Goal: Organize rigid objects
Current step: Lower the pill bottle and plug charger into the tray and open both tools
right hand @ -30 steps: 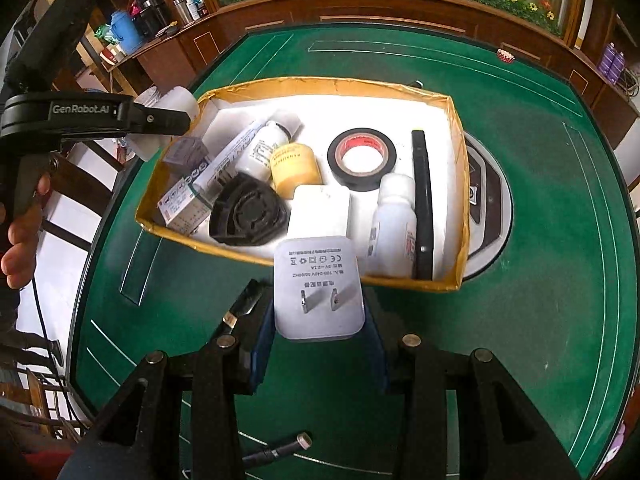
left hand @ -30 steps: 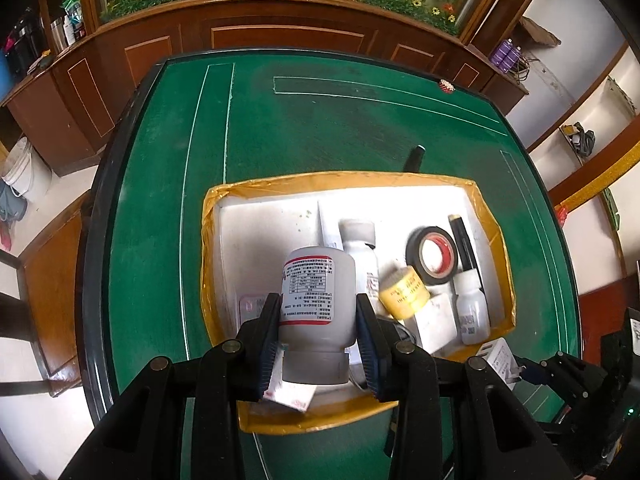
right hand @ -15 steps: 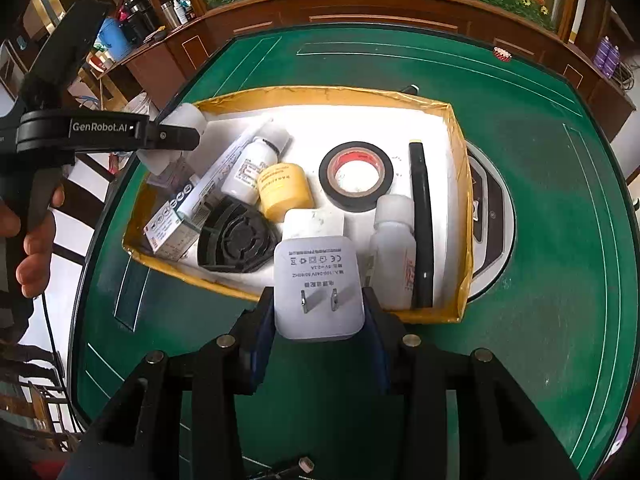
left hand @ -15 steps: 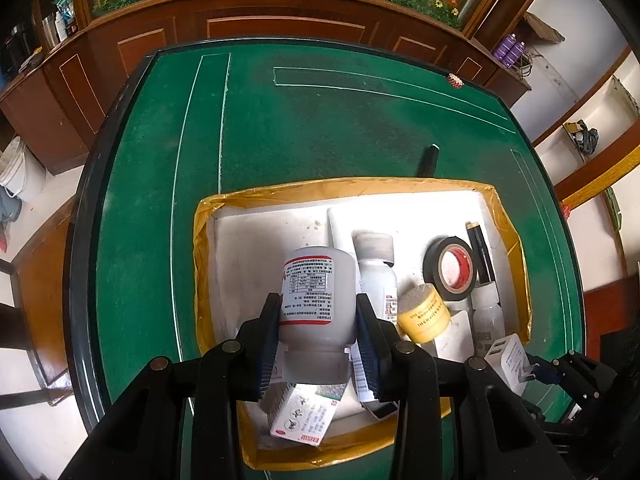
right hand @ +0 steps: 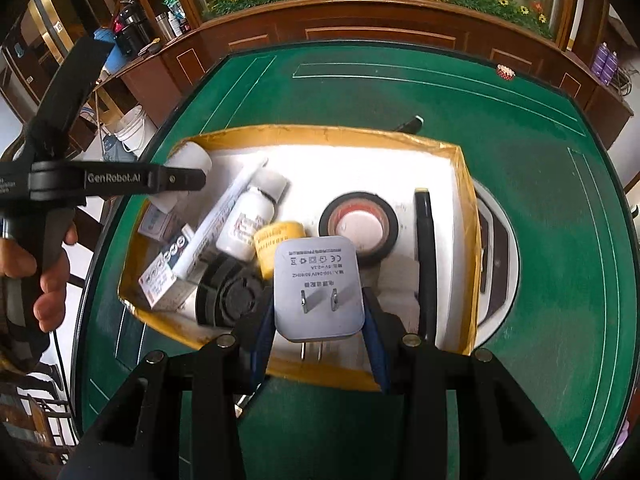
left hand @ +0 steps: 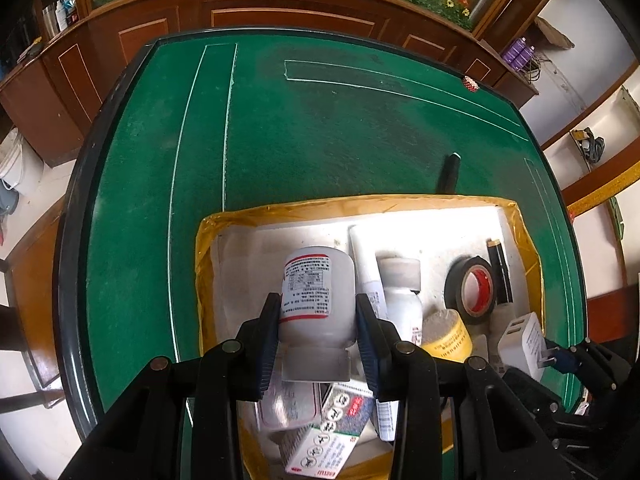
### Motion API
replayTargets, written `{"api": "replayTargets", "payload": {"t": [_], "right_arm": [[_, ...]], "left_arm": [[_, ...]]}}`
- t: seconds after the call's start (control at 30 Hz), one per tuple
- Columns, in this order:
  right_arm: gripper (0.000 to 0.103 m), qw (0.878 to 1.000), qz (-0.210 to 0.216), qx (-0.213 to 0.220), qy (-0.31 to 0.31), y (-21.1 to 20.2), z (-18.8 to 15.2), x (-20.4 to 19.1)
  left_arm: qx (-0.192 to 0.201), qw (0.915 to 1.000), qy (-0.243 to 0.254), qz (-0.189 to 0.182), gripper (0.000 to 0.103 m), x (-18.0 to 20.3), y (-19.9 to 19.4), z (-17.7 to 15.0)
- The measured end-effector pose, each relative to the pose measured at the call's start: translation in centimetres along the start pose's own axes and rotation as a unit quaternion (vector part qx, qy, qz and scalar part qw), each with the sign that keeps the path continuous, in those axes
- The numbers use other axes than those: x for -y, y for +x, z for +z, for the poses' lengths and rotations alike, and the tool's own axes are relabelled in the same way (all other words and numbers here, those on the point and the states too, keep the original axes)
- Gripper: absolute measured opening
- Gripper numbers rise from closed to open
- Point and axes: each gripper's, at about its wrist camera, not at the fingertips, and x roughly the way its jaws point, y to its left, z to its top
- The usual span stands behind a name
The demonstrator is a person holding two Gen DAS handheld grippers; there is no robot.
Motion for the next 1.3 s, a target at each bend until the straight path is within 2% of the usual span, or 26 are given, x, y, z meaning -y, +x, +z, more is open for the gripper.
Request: {"api": "replayTargets", "payload": {"t": [0.43, 0.77, 1.13, 1.3], "right_arm": [[0.039, 1.000, -0.008, 0.008, 0.001, 1.5, 3.8, -0.4], [0.039, 1.000, -0.016, -0.010, 0.002, 4.4, 6.8, -0.4], [0.039, 0.999, -0.029, -0.027, -0.007, 7.1, 7.3, -0.5], [0.039, 0.999, -0.026, -0.027, -0.016, 7.5, 7.5, -0.9]], "left_arm": [[-0.009, 0.9999, -0.011, 0.005, 0.038, -1.5, 1.7, 0.5], [-0.004, 0.9999, -0.011, 0.007, 0.038, -2.2, 1.8, 0.4], [0.003, 0.9996, 0.003, 0.027, 0.038, -2.2, 1.7, -0.1], [0.001, 0.9997, 0.000, 0.025, 0.038, -2.3, 1.9, 0.0]]}}
